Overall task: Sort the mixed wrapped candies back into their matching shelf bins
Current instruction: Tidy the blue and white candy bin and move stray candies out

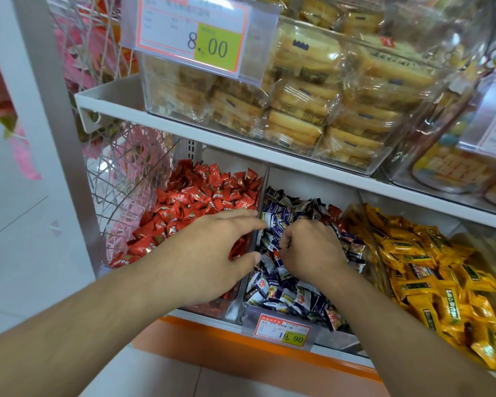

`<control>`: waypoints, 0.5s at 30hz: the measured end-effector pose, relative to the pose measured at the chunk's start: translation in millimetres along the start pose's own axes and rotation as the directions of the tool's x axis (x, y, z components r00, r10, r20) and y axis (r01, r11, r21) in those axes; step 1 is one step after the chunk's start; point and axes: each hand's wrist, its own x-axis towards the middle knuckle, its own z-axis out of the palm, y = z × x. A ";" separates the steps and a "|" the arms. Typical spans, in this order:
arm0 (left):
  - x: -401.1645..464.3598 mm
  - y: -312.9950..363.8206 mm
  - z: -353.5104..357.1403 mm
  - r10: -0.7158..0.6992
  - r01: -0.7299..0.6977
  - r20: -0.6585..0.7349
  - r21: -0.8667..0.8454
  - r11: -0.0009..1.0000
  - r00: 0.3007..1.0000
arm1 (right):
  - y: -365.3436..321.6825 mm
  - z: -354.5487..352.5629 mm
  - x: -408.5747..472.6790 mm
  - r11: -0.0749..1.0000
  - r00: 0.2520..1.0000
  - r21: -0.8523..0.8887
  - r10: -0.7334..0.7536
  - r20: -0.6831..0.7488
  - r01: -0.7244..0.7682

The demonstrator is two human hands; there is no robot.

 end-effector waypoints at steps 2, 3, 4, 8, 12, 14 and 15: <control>-0.1 0.2 -0.4 0.001 -0.001 -0.001 -0.002 1.000 1.000 | -1.7 0.2 1.0 1.000 1.000 -0.015 0.004 0.017 -0.003; 0.1 0.3 -0.5 0.004 -0.004 -0.002 -0.001 1.000 1.000 | -2.3 0.4 1.3 1.000 1.000 -0.022 0.002 0.019 -0.001; 0.2 0.2 -0.4 0.006 -0.006 -0.004 0.001 1.000 1.000 | -2.6 0.8 1.5 1.000 1.000 -0.026 -0.003 0.020 0.003; 0.1 0.0 -0.7 0.008 -0.008 -0.002 0.001 1.000 1.000 | -0.4 1.2 0.6 0.999 0.999 -0.021 -0.042 0.019 0.043; 0.5 -0.4 -1.8 0.010 -0.010 -0.004 0.006 1.000 1.000 | 10.0 -6.2 -2.8 0.989 0.996 0.119 -0.089 -0.005 0.089; 0.9 -0.2 -2.4 0.020 -0.020 -0.009 0.007 1.000 1.000 | 15.8 -15.8 -7.7 0.972 0.993 0.203 -0.113 -0.037 0.118; 0.8 0.1 -2.4 0.025 -0.025 -0.011 0.006 1.000 1.000 | 18.2 -21.5 -10.6 0.960 0.990 0.247 -0.123 -0.062 0.135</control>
